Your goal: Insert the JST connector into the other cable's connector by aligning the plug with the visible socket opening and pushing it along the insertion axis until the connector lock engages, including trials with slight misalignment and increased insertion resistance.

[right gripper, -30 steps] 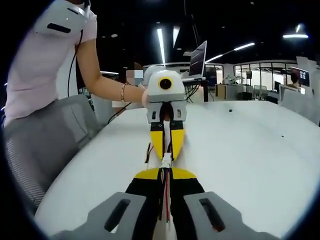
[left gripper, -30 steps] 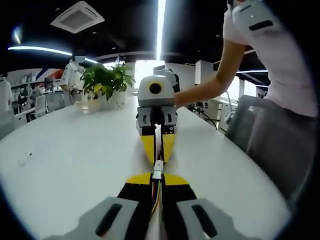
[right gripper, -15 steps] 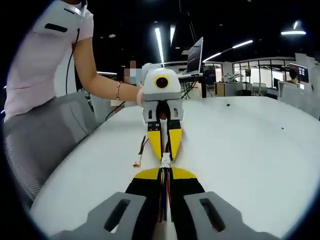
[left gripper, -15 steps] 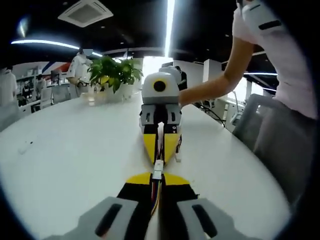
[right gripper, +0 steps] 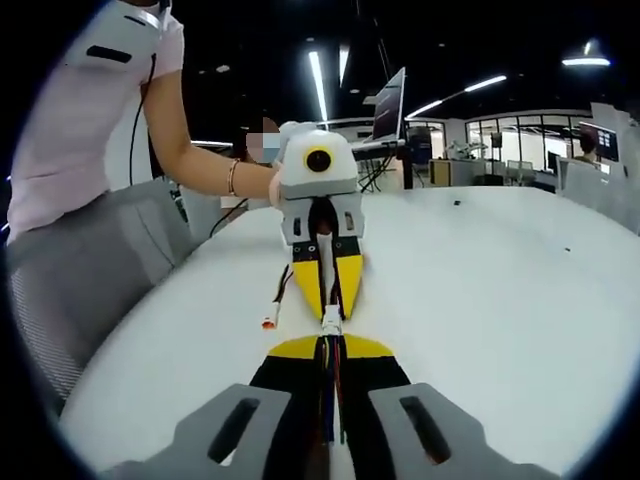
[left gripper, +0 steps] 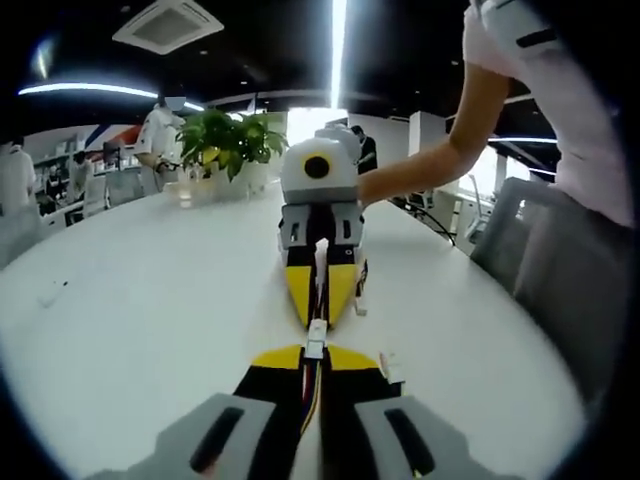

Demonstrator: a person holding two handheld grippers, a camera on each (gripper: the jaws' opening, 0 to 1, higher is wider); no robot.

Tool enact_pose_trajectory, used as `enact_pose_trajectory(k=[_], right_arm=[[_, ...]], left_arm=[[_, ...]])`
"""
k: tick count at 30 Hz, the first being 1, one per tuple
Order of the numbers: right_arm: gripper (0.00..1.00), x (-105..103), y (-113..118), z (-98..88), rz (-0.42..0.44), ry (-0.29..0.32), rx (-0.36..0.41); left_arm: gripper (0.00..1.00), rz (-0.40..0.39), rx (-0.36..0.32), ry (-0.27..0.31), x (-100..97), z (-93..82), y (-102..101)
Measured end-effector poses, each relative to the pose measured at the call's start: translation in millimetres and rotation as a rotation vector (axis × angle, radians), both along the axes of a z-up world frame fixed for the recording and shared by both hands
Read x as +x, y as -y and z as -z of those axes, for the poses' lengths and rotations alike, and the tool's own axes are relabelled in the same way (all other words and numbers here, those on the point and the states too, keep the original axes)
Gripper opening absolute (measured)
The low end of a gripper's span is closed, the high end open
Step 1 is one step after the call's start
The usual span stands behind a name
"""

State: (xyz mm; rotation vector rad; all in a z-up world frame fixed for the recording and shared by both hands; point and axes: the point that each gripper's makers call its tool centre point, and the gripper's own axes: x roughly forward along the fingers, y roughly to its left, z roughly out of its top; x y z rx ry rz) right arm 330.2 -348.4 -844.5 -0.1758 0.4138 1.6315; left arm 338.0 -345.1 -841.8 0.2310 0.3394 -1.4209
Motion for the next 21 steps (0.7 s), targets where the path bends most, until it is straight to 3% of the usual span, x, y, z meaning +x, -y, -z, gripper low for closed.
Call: enact_pose_trajectory(k=[1, 2, 9, 12, 21], right_arm=[[0.04, 0.0, 0.3, 0.8, 0.011, -0.025, -0.005], [0.04, 0.7, 0.0, 0.5, 0.004, -0.002, -0.001], [0.05, 1.6, -0.1, 1.3, 0.022, -0.031, -0.004], [0.07, 2.5, -0.3, 1.2, 0.028, -0.032, -0.005], [0.11, 6.9, 3.6, -13.0, 0.056, -0.047, 0.028]], left_arm=[[0.01, -0.003, 0.000, -0.001, 0.5, 0.2, -0.1], [0.01, -0.009, 0.000, -0.008, 1.0, 0.7, -0.2], [0.03, -0.018, -0.002, -0.025, 0.3, 0.8, -0.9], [0.09, -0.041, -0.011, -0.067, -0.3, 0.2, -1.1], [0.12, -0.051, -0.022, -0.047, 1.1, -8.6, -1.4]])
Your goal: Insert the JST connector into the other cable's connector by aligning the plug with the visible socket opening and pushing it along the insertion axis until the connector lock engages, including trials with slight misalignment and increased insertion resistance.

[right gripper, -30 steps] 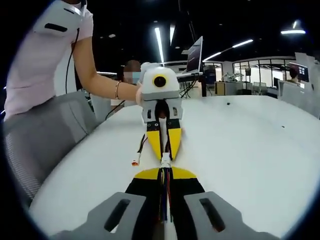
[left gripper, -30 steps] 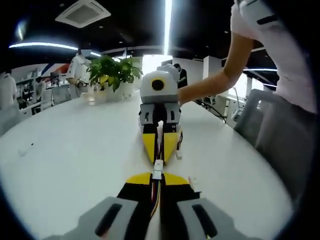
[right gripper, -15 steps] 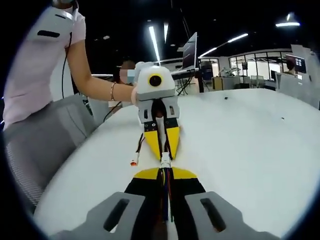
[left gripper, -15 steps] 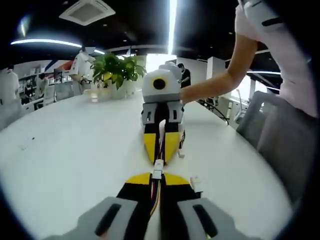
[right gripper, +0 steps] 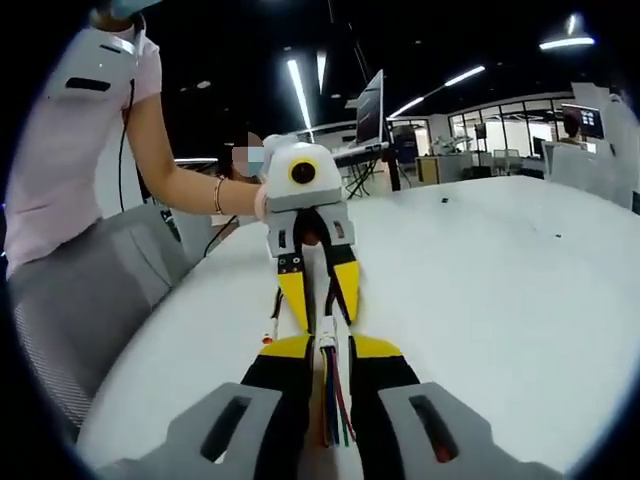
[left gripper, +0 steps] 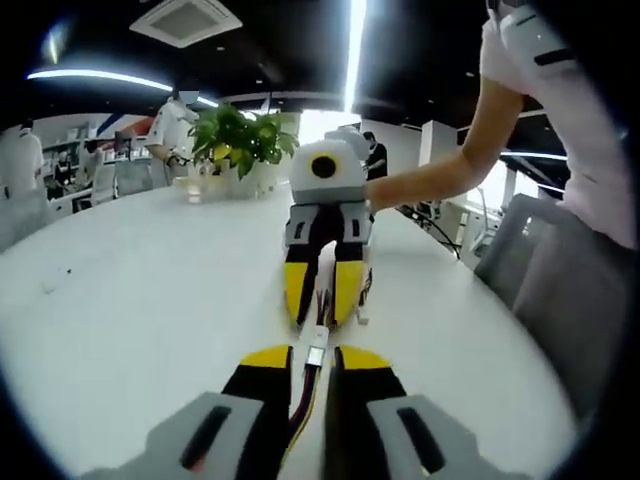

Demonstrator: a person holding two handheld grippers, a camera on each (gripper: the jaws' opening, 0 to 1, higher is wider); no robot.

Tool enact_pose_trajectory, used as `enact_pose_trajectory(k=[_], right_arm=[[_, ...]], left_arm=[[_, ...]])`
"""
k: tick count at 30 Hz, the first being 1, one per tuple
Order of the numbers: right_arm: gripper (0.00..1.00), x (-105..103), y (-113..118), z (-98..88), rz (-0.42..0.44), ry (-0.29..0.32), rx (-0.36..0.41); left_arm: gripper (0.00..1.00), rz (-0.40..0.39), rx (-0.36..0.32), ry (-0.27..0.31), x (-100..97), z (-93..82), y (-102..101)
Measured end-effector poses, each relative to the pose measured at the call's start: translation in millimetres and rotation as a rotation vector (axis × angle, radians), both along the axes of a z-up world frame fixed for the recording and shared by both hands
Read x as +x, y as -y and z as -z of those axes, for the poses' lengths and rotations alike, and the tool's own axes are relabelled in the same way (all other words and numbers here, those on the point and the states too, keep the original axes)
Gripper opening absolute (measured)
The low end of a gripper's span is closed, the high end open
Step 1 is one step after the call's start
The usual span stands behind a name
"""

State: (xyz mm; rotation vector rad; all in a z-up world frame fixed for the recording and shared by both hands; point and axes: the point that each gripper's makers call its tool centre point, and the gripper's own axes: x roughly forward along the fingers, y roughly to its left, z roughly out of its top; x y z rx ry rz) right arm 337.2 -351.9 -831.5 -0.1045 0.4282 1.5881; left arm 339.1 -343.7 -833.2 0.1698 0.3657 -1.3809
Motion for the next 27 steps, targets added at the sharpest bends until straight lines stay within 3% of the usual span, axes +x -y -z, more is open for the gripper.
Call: enact_pose_trajectory(k=[5, 11, 14, 27], right_arm=[[0.10, -2.8, 6.4, -11.0, 0.007, 0.008, 0.003], [0.09, -8.2, 15.4, -18.6, 0.008, 0.028, -0.007], [0.09, -15.0, 18.3, -18.6, 0.004, 0.035, -0.020], [0.07, -37.8, 27.7, -6.2, -0.003, 0.023, -0.072]], left_arm=[[0.13, -0.008, -0.015, 0.033, 1.0, -15.2, -1.2], [0.12, 0.021, -0.002, 0.069, -13.0, -27.8, -3.5], [0.12, 0.036, 0.014, 0.080, -23.8, -27.0, -4.9], [0.12, 0.022, 0.061, 0.017, -52.1, -1.5, -7.3]])
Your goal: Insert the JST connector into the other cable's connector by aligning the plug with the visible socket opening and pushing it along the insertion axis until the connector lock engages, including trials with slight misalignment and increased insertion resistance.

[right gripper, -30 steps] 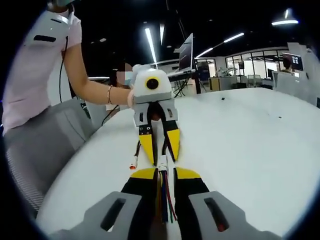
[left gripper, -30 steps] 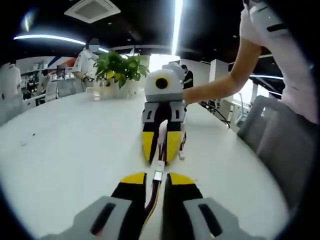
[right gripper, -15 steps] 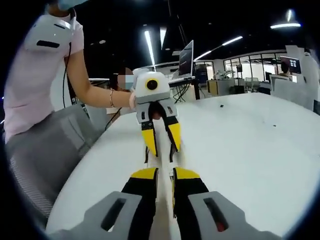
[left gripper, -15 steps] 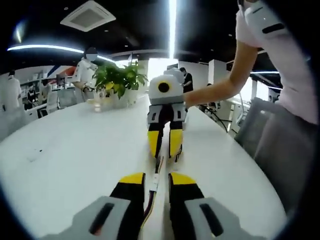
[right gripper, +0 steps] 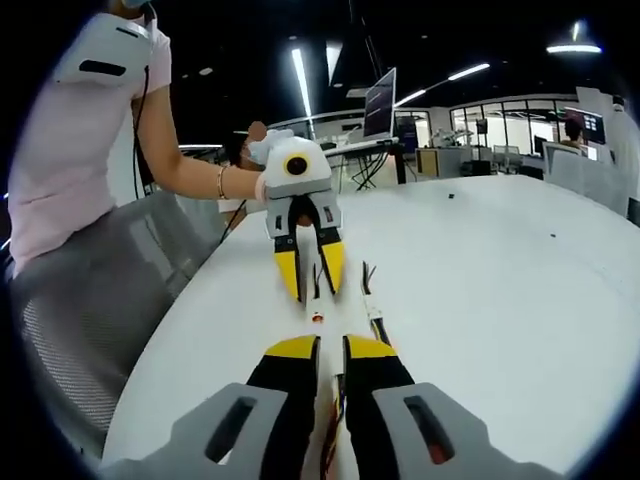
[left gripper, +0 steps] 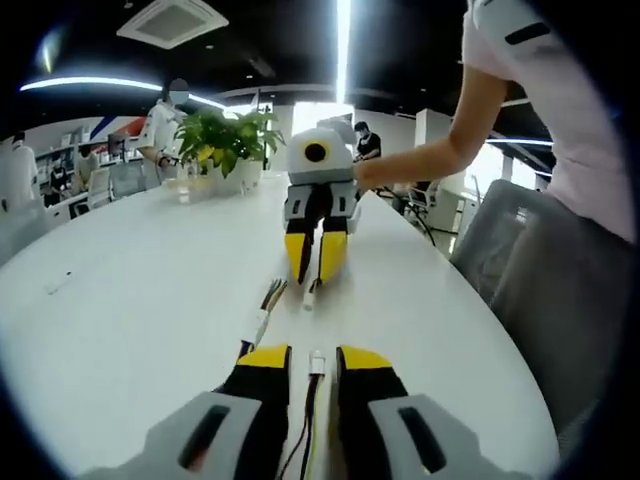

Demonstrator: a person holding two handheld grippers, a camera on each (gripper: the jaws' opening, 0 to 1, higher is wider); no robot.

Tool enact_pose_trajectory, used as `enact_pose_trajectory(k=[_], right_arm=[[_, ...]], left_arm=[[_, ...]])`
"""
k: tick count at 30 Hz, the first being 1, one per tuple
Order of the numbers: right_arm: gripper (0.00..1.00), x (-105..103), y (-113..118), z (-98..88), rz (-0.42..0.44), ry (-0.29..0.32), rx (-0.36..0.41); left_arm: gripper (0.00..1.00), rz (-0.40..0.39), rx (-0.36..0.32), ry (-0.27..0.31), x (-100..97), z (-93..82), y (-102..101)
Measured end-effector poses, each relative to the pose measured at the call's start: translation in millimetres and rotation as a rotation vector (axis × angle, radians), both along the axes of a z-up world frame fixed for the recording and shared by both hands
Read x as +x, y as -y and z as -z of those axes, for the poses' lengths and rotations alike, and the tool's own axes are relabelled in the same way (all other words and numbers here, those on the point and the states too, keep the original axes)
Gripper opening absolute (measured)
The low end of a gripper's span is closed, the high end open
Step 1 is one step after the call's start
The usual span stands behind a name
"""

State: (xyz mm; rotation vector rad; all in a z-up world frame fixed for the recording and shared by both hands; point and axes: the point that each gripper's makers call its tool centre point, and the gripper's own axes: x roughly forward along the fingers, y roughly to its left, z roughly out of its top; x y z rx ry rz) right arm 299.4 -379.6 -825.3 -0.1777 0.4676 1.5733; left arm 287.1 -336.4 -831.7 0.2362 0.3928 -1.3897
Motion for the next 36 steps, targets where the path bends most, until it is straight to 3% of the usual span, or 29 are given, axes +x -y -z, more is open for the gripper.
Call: enact_pose_trajectory(k=[2, 4, 10, 16, 20, 36], right_arm=[[0.08, 0.3, 1.2, 0.5, 0.009, -0.004, -0.012], [0.07, 1.4, 2.7, 2.7, 0.011, 0.000, -0.024], [0.08, 4.6, 4.7, 9.6, 0.014, 0.000, -0.039], [0.07, 0.0, 4.6, 16.7, 0.001, 0.002, -0.052], [0.08, 3.3, 3.9, 17.9, 0.009, 0.039, -0.054], [0.04, 0.2, 2.8, 21.0, -0.015, 0.093, -0.051]], left_arm=[[0.13, -0.022, -0.002, -0.041, 0.7, 1.6, -0.7], [0.13, -0.019, 0.019, -0.016, 2.5, 4.3, -2.8], [0.13, -0.013, 0.035, -0.018, 2.7, 8.5, -5.4], [0.12, -0.021, 0.007, -0.011, 6.3, 10.7, -5.5], [0.12, -0.035, -0.014, -0.024, 7.1, 12.0, -6.2], [0.05, -0.045, -0.022, 0.017, 10.2, 12.7, -10.2]])
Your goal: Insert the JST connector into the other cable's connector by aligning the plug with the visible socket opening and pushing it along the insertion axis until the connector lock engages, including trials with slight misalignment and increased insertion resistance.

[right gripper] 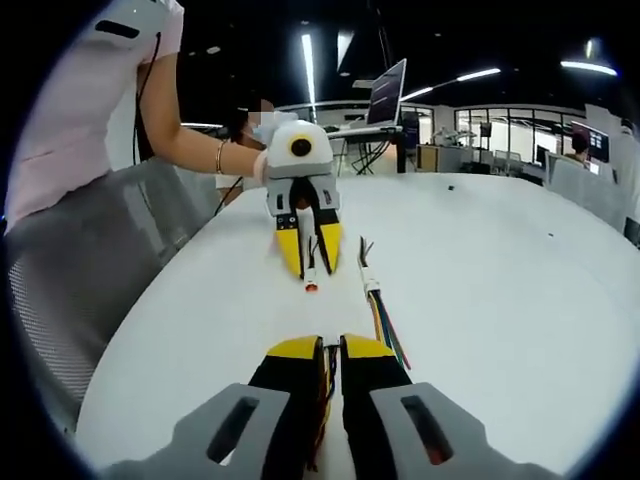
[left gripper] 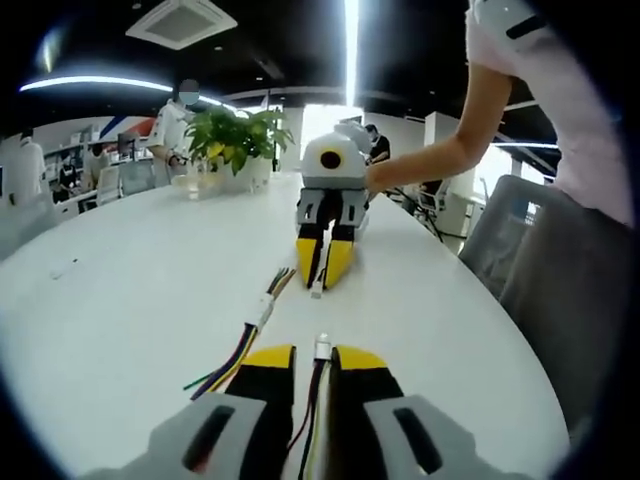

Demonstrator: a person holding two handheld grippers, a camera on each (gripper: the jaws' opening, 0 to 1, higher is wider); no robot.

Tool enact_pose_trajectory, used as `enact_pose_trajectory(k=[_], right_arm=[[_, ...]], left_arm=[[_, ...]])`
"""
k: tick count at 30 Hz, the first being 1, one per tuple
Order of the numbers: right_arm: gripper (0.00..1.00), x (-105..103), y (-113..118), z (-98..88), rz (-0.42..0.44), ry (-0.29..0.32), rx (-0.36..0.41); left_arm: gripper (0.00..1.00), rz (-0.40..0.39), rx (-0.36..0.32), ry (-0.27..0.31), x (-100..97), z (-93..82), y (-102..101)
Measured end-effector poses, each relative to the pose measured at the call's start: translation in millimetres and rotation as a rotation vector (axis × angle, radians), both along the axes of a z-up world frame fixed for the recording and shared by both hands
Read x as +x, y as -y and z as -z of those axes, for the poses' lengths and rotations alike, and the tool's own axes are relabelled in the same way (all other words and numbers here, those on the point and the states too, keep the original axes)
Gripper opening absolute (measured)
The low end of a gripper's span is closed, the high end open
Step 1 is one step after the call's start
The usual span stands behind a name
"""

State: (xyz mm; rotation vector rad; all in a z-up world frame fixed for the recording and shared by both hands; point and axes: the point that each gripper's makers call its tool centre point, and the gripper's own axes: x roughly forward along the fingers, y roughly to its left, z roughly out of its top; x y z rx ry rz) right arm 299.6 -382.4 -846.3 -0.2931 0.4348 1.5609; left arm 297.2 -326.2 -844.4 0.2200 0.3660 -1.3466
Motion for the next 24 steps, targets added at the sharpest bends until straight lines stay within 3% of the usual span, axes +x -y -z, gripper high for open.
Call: enact_pose_trajectory(k=[3, 24], right_arm=[[0.04, -0.5, -0.4, -0.8, -0.005, 0.005, -0.002], [0.03, 0.0, -0.4, -1.6, 0.007, -0.014, 0.004]], left_arm=[[0.01, -0.006, 0.007, 0.018, 3.0, 0.0, -0.7], [0.00, 0.029, 0.022, 0.029, 0.0, -2.7, 1.6]])
